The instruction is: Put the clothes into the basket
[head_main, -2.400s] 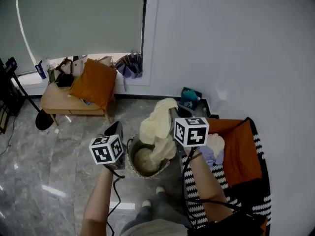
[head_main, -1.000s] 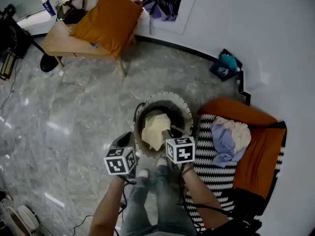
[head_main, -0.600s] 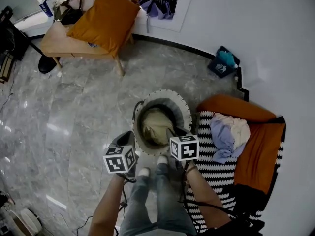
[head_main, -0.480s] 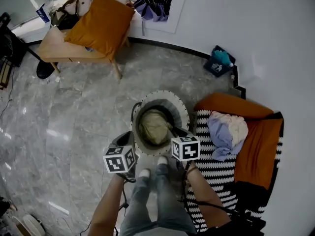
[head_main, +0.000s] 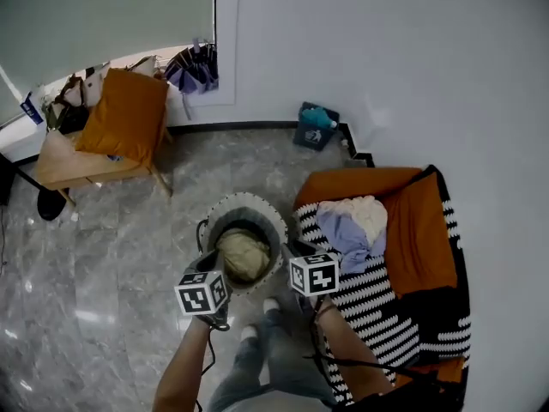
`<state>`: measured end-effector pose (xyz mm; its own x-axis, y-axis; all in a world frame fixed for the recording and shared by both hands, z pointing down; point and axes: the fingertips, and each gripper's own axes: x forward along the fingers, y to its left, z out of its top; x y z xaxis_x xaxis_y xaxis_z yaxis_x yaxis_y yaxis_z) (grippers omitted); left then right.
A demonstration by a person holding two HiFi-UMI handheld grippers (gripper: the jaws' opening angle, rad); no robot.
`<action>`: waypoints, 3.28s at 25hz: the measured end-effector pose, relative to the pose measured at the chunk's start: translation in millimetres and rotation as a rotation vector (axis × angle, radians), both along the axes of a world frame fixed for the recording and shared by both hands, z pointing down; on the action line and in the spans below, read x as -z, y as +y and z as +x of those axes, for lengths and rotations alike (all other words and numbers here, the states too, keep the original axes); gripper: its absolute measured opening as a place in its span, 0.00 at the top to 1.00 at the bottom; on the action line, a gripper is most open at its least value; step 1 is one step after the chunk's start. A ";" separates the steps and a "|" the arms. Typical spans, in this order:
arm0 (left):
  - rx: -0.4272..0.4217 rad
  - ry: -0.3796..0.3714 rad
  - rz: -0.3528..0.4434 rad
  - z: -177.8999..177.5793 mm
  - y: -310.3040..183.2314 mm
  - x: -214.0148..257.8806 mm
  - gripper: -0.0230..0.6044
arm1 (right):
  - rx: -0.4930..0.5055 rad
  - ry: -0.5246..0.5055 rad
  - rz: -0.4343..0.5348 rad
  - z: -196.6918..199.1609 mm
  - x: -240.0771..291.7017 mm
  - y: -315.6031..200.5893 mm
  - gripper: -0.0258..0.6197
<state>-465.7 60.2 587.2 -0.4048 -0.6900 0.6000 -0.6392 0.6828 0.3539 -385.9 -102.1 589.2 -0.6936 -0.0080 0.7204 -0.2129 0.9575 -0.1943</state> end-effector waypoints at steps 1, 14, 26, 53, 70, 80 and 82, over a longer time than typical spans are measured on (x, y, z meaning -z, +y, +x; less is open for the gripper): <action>-0.024 -0.008 0.011 4.8 -7.5 7.2 0.97 | -0.025 -0.006 0.009 9.9 7.2 -6.5 0.77; -0.219 -0.053 0.061 51.2 -84.2 45.8 0.97 | -0.259 -0.029 0.075 116.4 45.8 -79.6 0.77; -0.236 0.034 -0.058 34.0 -179.9 -28.7 0.97 | -0.293 0.048 0.012 92.0 -30.9 -197.7 0.77; 0.020 0.195 -0.194 -83.0 -245.7 -233.1 0.97 | -0.150 0.320 -0.013 -27.7 -302.8 -319.3 0.77; 0.100 0.256 -0.222 -102.4 -245.5 -280.3 0.97 | -0.070 0.475 0.061 -58.2 -383.8 -332.7 0.77; 0.091 0.283 -0.253 -93.2 -238.7 -294.8 0.97 | -0.079 0.503 0.084 -57.9 -405.5 -337.8 0.78; 0.091 0.283 -0.256 -92.6 -238.2 -294.7 0.97 | -0.088 0.504 0.074 -57.4 -406.4 -339.2 0.78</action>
